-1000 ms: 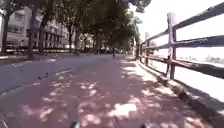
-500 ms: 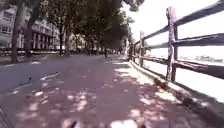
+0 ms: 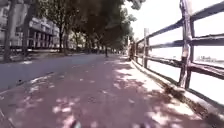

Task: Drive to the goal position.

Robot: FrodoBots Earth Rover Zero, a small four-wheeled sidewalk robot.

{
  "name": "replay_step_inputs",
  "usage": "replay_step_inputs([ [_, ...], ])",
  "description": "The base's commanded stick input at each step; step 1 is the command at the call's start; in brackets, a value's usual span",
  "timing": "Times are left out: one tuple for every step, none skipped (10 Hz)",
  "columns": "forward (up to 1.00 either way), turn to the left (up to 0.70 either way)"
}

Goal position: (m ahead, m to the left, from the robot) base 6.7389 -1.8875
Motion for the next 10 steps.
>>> replay_step_inputs([
  [0.7,0.0],
  [0.7,0.0],
  [0.7,0.0],
  [0.7,0.0],
  [0.7,0.0],
  [0.7,0.0],
  [0.7,0.0],
  [0.7,0.0],
  [0.7,0.0],
  [0.7,0.0],
])
